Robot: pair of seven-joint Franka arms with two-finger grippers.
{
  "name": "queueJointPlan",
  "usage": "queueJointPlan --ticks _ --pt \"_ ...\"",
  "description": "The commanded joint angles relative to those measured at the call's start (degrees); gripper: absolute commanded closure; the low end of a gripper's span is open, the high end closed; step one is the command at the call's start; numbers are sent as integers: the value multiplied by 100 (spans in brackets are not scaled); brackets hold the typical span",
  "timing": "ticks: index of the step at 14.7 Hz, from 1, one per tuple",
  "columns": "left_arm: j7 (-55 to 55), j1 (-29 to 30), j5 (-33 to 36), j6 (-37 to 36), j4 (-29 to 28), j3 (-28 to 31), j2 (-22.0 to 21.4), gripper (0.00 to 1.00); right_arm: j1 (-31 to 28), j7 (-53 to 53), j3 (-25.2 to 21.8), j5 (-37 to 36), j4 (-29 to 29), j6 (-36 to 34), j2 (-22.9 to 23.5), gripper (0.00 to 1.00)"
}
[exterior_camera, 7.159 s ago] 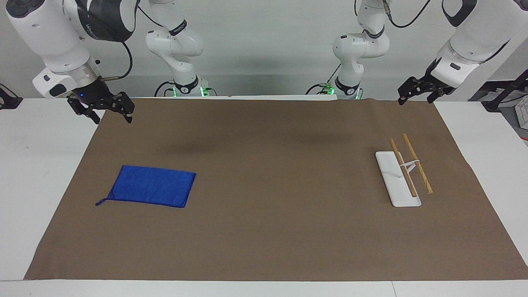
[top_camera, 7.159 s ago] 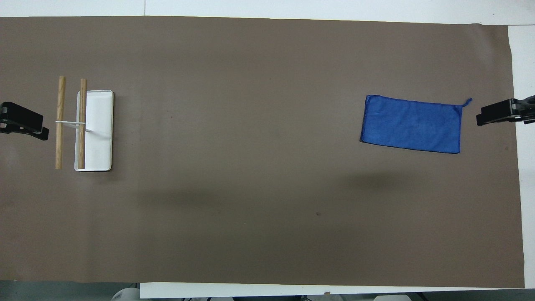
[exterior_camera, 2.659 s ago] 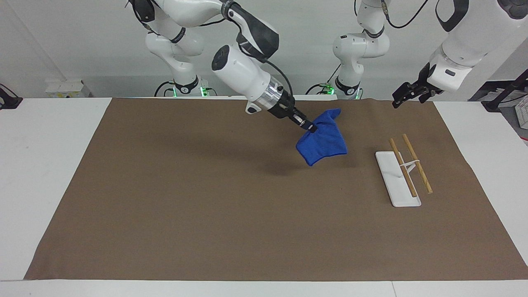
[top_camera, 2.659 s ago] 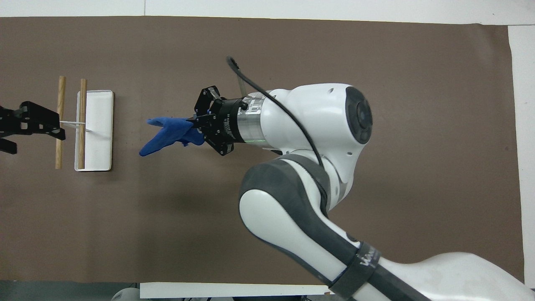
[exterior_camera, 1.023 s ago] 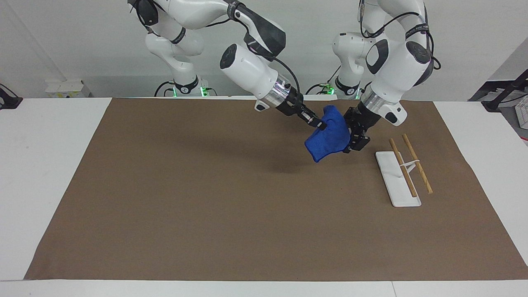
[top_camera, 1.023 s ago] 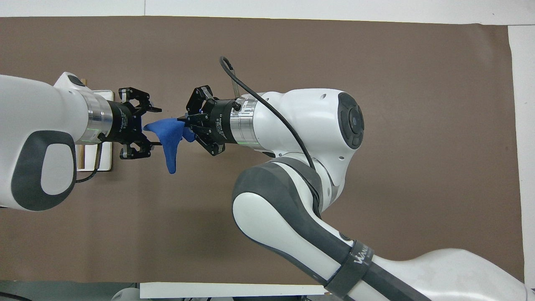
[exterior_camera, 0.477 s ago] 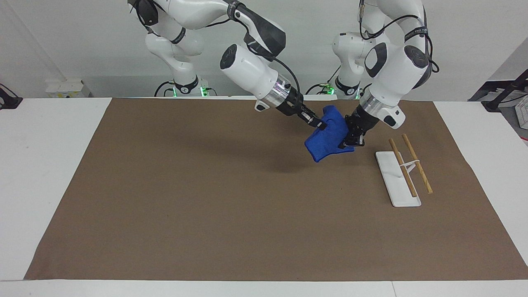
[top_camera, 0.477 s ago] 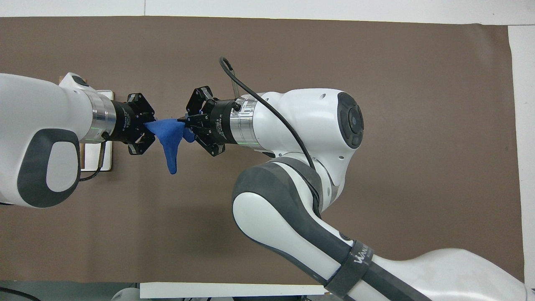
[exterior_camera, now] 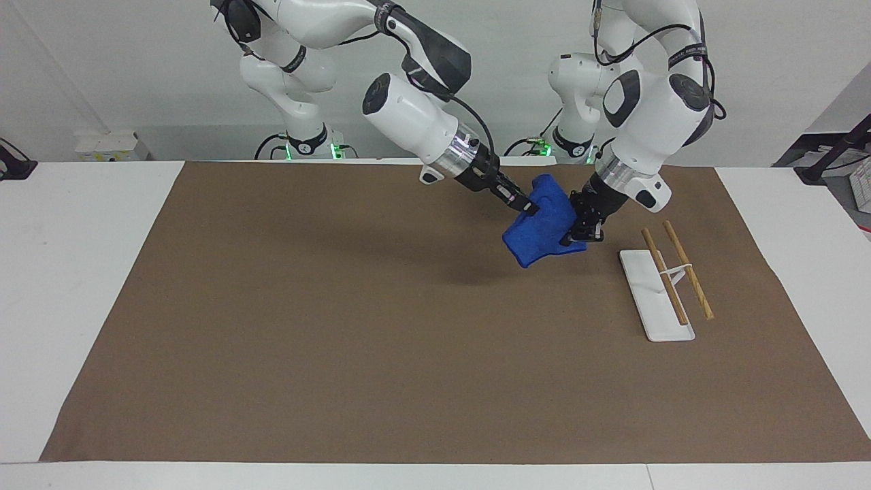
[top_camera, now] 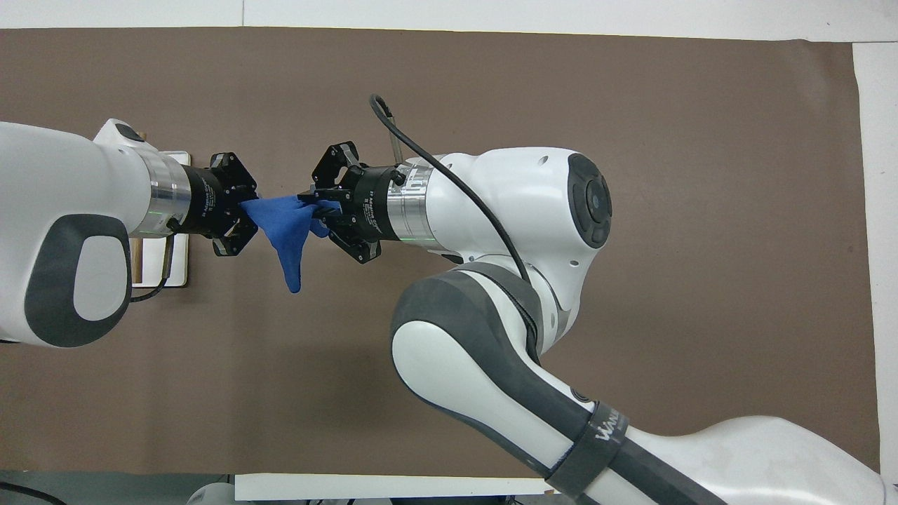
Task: Right arm passes towel to left arm to hang
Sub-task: 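Grasp the towel with the left gripper while the right gripper releases it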
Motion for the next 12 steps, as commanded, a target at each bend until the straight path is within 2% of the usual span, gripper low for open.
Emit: queueJointPlan --ticks 1,3,5,8,10,11,12 --pt "16 -20 -64 125 44 46 -13 100 -94 -510 12 -128 -8 -113 -43 1" --pt "417 -12 -64 537 0 46 -4 100 -85 -1475 -171 -287 -306 -113 -228 1" --pt "954 154 -55 635 0 55 48 100 -85 -2485 -435 -314 -570 -113 -404 1" --pt "1772 479 -64 863 -44 55 58 100 -68 -4172 -1023 -314 -965 -305 -720 1" --pt "2071 752 -64 855 -62 55 58 100 -33 -5227 -1628 -322 -1168 -857 -966 1" --pt "2203 858 -64 864 -149 55 40 100 -15 -5676 -1971 -505 -1177 -1330 -1071 1" --pt "2257 954 -64 864 -211 55 23 100 133 -6029 -2418 -1020 -1160 -1813 -1133 1"
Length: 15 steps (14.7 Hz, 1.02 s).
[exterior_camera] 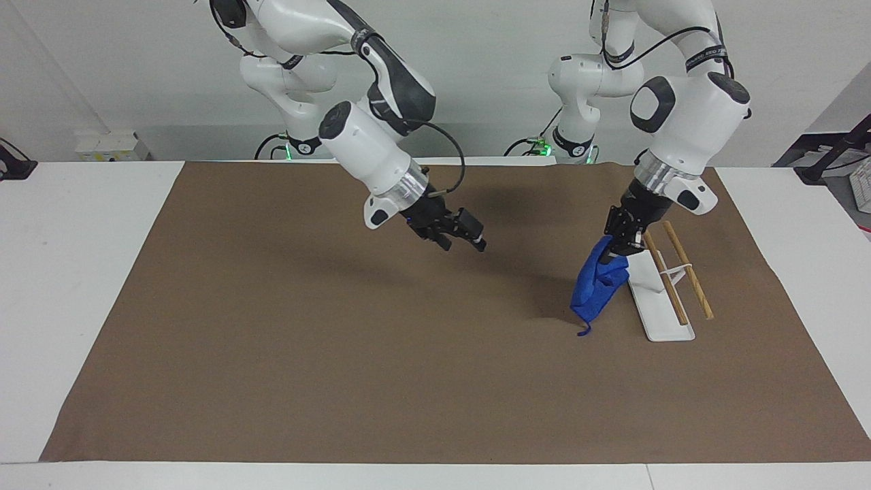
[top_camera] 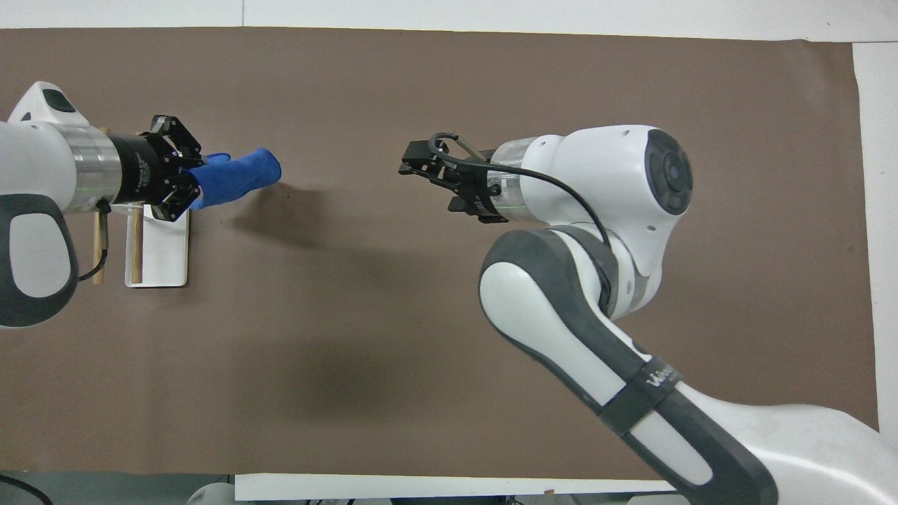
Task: Right arm passes towel to left arm to hang
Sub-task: 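Grasp the towel with the left gripper while the right gripper releases it, then carry the towel over the rack with the left gripper while the right gripper retracts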
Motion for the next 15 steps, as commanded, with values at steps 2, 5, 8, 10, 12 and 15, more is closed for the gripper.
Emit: queueJointPlan --ticks 2,5,8,10,12,15 --pt "165 316 -64 166 -200 -13 -58 100 474 -915 -1410 -2087 -181 -1256 -552 1" --pt "138 631 -64 271 -323 -13 -84 100 467 -995 -2008 -3036 -32 -1828 -807 1" --pt "339 993 -64 621 -271 -21 -32 100 476 -2168 -2721 -3037 240 -2416 -895 1" --pt "637 1029 -64 886 -227 -13 30 100 467 -2646 -3021 -3010 591 -2969 -939 1" --pt "1164 1151 -64 974 -105 -4 100 100 458 -2849 -3153 -3010 1047 -3611 -948 1" --pt "1638 1318 -38 957 273 14 294 100 405 -2876 -3206 -3010 1803 -4621 -869 1"
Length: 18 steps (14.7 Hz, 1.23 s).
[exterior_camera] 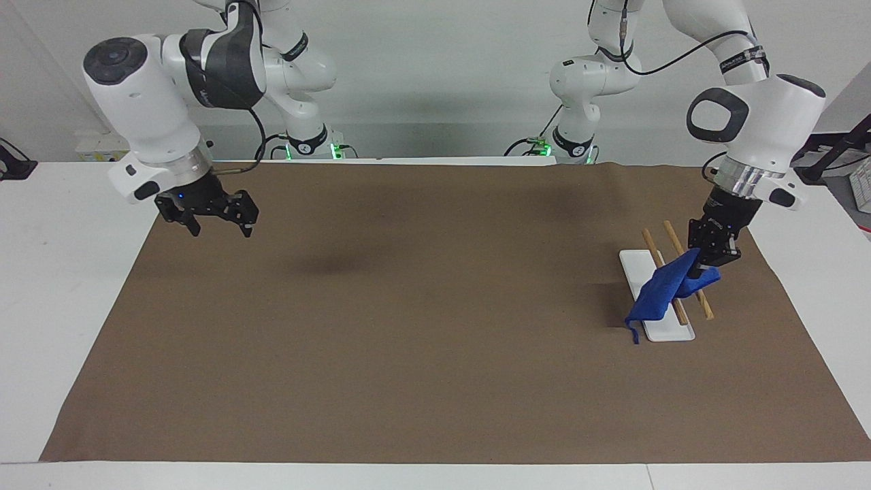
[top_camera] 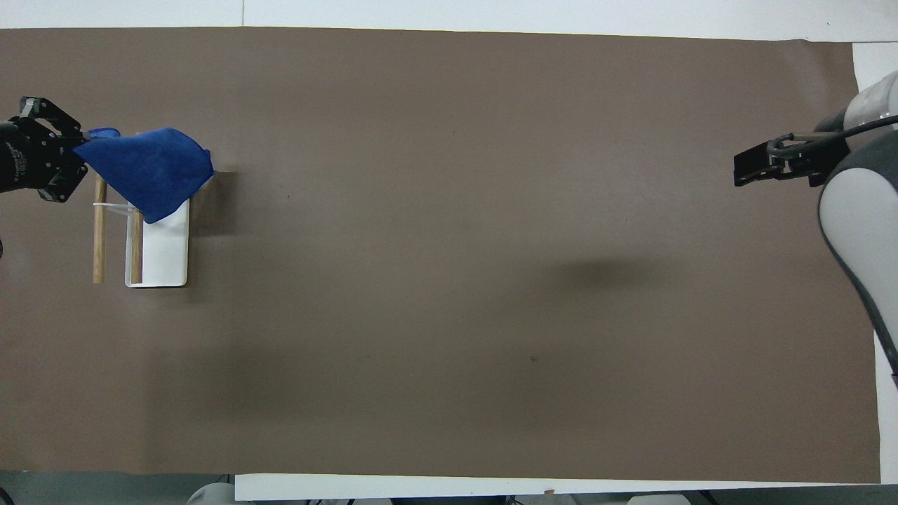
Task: Right arm passes towel to left arm to hang
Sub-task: 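Carry the towel over the rack with the left gripper while the right gripper retracts, then release the towel onto the rack rod and withdraw the left gripper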
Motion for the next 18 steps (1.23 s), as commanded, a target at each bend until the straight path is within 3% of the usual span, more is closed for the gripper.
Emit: queueJointPlan --ticks 1,7,12,18 --pt "677 249 -38 44 340 -13 214 99 -20 -112 -59 -49 716 -810 197 1" --pt "1646 662 -38 79 341 -13 214 99 -239 -646 -68 -49 911 -883 303 1" --pt "1961 610 15 378 464 -5 355 99 -108 -692 -287 -49 893 -883 294 1" --pt "1999 663 15 343 -308 -5 22 99 -99 -675 -279 -40 902 -865 285 1"
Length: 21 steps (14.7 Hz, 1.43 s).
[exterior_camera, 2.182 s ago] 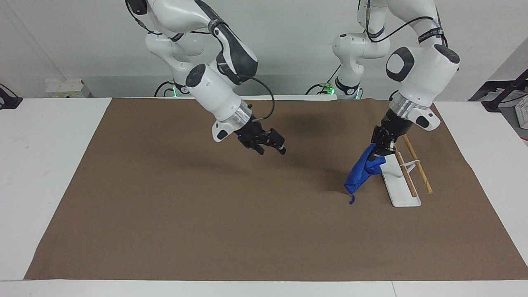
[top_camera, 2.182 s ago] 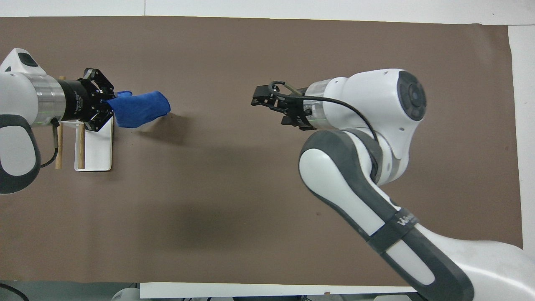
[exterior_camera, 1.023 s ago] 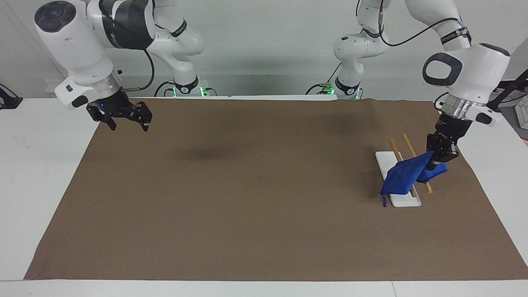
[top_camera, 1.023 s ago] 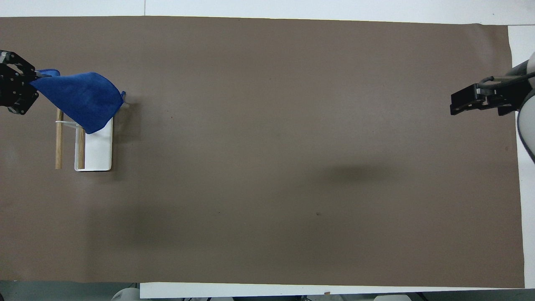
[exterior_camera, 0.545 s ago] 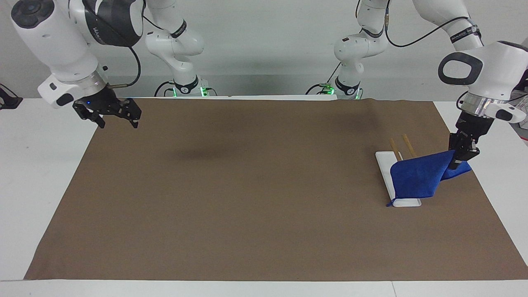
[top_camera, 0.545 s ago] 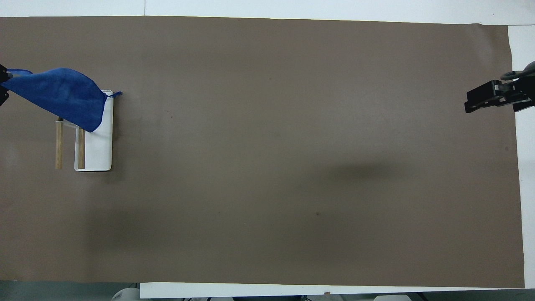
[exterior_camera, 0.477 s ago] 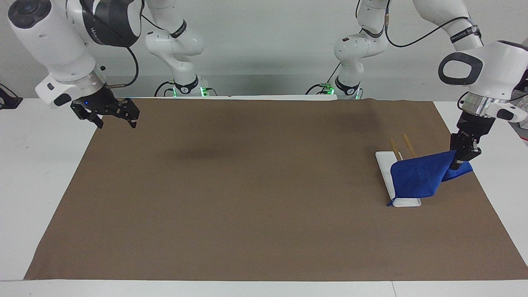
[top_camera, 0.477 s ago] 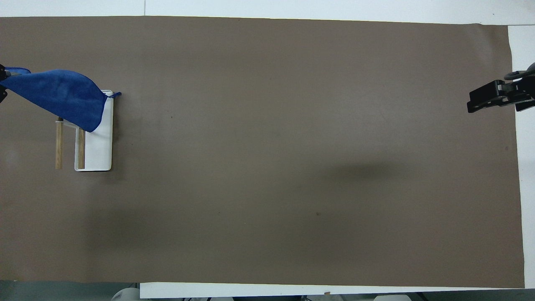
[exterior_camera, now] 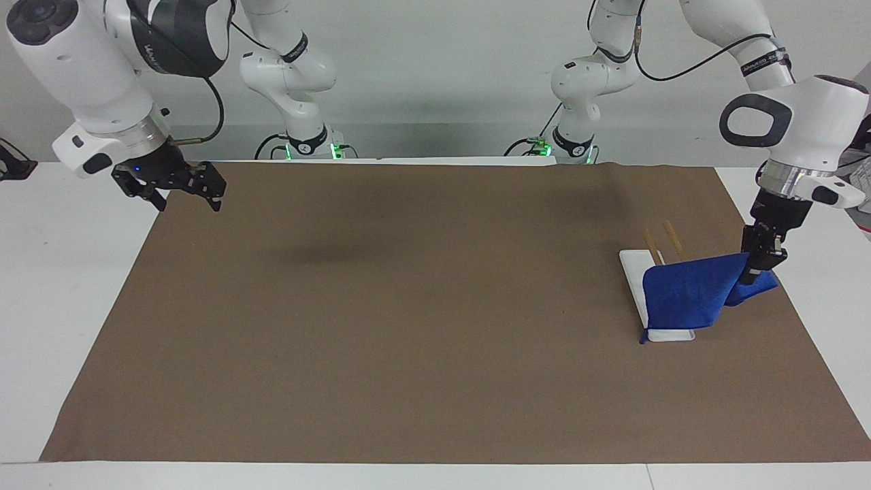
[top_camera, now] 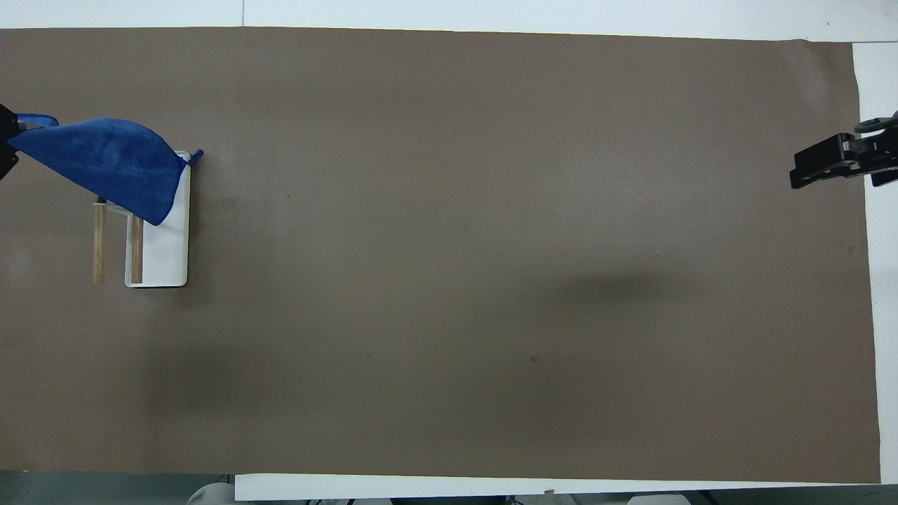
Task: Right arm passes towel to left arm to hang
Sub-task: 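Release the towel onto the rack rod and withdraw the left gripper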
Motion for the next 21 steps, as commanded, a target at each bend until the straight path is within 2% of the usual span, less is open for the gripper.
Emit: queueJointPlan --ticks 1,3,10,11,13,14,16,18,21 --pt "-5 42 9 59 -528 -16 -288 99 41 -98 -52 -40 139 -104 58 1" --pt "108 147 9 68 -758 -16 -411 98 41 -107 -61 -40 130 -113 49 1" --pt "750 499 9 -282 -917 -16 -499 93 41 -116 -26 -40 122 -105 -109 1" --pt "759 526 9 -353 -899 -16 -500 80 41 -107 -26 -40 87 -104 -136 1" --pt "751 535 9 -424 -864 -16 -500 0 32 -116 -26 -40 69 -104 -136 1" --pt "759 543 27 -468 -820 -7 -482 0 23 -116 -26 -40 51 -104 -144 1" --pt "768 648 656 -773 -435 -16 -412 0 23 -116 -35 -40 51 -104 -145 1" --pt "768 588 1299 -1423 249 -16 -228 0 58 -116 -70 -40 51 -96 -145 1" --pt "786 378 1626 -2443 1015 -33 -166 0 58 -151 -79 -40 43 -52 -162 1"
